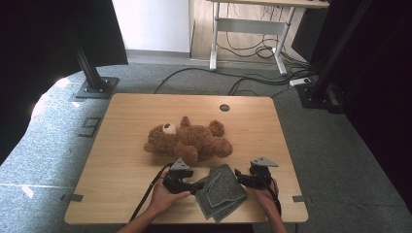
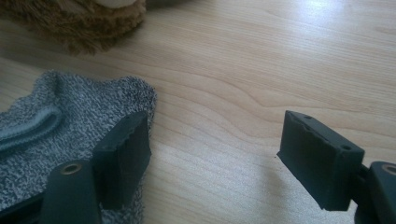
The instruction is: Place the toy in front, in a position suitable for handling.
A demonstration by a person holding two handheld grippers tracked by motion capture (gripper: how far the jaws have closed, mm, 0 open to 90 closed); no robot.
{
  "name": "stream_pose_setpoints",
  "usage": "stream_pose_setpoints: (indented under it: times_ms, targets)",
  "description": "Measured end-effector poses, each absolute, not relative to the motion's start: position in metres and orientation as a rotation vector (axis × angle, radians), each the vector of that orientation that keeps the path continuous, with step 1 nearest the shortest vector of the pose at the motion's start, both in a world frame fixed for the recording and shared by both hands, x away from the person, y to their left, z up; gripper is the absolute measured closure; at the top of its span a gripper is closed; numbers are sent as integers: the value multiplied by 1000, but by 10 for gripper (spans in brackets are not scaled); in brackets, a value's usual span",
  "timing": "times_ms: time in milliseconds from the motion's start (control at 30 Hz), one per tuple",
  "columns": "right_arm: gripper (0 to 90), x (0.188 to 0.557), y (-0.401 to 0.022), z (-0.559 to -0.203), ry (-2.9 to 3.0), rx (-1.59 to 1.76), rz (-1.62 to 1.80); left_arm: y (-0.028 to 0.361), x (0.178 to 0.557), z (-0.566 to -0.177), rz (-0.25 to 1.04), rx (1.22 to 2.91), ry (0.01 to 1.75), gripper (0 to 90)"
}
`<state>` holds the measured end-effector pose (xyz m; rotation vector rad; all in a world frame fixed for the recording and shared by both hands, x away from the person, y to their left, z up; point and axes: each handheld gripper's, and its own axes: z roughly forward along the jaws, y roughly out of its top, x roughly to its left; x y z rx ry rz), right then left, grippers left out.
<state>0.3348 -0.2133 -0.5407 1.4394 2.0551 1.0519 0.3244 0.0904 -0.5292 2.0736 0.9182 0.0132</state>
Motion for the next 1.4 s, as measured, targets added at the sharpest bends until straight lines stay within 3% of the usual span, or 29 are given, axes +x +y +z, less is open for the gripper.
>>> stream_pose_setpoints:
  times_ms: [267,567,900,1000,1033,1067,1400]
  targets:
    - [243,334,-216,-541,2046,1446,1046,64,327,-537,0,2137,905,228]
    - [243,334,-219,-540,2035,1448,1048,53,327,-541,12,2162,907,252]
    - [242,334,-217,-540,2034,1443,1045,48,313,-543,195,2215,848,390]
    - [242,334,-217,-540,2034,1443,1042,49,312,-544,190,2211,833,503]
    - [242,334,-218,-540,2034,1444,1041,50,311,-544,182,2209,825,503]
    - [242,334,-218,-541,2032,1447,1040,50,311,-544,173,2208,812,571]
    - [243,334,-220,-540,2025,1454,1037,58,315,-548,88,2171,787,781]
